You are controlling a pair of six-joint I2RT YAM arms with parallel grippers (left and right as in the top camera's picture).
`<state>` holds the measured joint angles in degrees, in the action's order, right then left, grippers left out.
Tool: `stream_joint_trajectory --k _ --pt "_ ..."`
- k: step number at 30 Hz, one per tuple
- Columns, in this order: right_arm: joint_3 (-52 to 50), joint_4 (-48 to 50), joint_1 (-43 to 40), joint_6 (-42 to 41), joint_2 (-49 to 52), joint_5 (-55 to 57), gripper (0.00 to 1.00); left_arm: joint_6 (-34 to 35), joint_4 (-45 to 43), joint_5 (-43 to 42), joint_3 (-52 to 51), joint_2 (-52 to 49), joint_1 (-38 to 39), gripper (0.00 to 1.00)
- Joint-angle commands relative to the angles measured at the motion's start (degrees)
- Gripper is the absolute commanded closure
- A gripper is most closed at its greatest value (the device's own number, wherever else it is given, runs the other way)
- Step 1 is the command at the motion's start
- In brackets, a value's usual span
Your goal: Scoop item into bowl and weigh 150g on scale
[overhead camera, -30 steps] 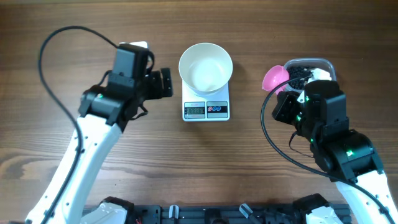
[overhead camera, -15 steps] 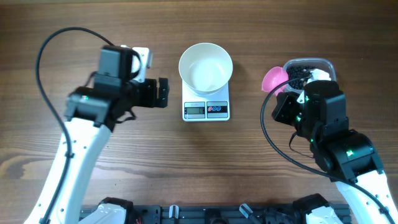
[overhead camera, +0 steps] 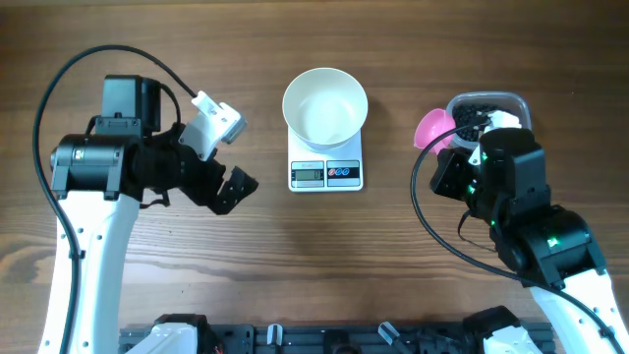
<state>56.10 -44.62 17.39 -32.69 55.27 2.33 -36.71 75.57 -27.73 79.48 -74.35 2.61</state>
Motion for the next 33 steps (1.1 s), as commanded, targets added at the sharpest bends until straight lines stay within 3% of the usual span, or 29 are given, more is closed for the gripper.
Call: stream_joint_trajectory --k 1,4,10,33 --pt "1.3 0.0 -0.2 1.2 0.0 -0.8 0.96 -4.6 0.4 1.9 1.4 0.5 -0.3 0.00" --pt "1.3 0.2 -0.2 1.3 0.0 -0.7 0.96 -5.9 1.2 0.1 1.4 0.4 -0.1 0.00" --pt "1.3 0.4 -0.2 2.7 0.0 -0.8 0.96 -20.0 2.6 1.0 1.4 1.6 0.2 0.00" --pt "1.3 0.4 -0.2 2.8 0.0 -0.7 0.96 -19.4 2.0 -0.3 1.4 1.7 0.1 0.00"
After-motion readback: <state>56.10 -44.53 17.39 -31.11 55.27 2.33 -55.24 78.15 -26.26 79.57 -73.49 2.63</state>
